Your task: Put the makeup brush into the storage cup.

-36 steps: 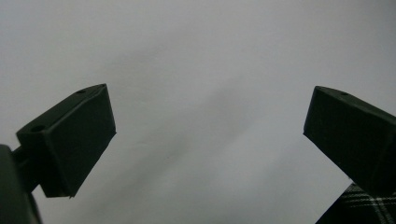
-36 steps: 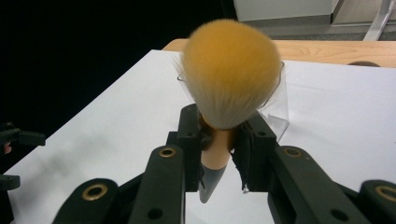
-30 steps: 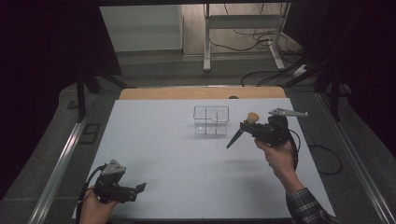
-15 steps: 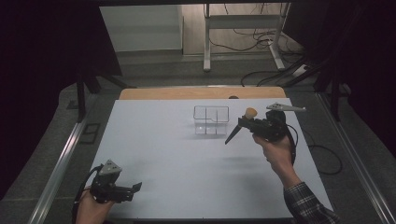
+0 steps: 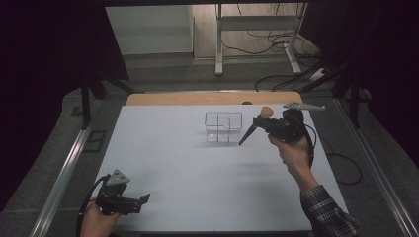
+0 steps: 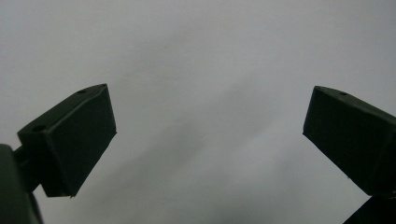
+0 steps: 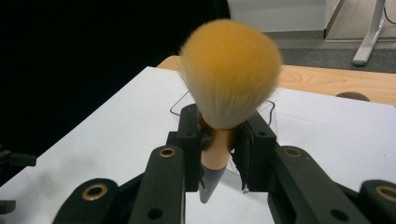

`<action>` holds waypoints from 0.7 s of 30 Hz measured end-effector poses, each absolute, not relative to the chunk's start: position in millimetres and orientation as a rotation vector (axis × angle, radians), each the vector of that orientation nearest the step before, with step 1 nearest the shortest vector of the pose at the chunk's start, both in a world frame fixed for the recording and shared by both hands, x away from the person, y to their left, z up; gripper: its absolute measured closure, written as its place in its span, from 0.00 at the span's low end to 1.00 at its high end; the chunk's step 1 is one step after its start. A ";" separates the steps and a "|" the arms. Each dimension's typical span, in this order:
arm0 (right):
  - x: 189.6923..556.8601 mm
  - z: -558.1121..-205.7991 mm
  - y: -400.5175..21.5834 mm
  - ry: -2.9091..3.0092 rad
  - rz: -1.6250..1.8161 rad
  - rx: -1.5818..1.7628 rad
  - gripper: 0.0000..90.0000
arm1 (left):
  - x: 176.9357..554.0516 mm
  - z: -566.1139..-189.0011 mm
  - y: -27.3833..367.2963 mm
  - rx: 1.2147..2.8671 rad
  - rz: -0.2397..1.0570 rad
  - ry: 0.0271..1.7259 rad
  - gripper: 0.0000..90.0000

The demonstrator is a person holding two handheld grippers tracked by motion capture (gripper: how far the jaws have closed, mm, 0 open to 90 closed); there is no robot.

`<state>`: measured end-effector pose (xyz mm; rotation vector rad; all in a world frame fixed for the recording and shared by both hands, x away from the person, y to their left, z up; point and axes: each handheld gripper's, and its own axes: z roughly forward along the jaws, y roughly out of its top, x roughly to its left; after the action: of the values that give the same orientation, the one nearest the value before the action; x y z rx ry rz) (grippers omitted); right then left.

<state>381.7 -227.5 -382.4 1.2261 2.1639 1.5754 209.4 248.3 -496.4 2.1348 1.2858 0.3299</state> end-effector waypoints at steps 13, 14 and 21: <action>392.9 -373.3 -228.6 2.132 1.582 1.235 0.81 | 209.5 -496.8 247.8 2.141 0.326 1.287 0.03; 393.7 -373.0 -228.9 2.129 1.585 1.240 0.81 | 209.4 -496.8 247.9 2.139 0.325 1.288 0.03; 400.0 -372.7 -228.2 2.110 1.582 1.249 0.81 | 209.3 -496.7 247.7 2.143 0.326 1.284 0.03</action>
<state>400.0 -228.2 -372.7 1.2489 2.1097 1.5823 209.3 247.7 -496.7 2.1426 1.2836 0.3261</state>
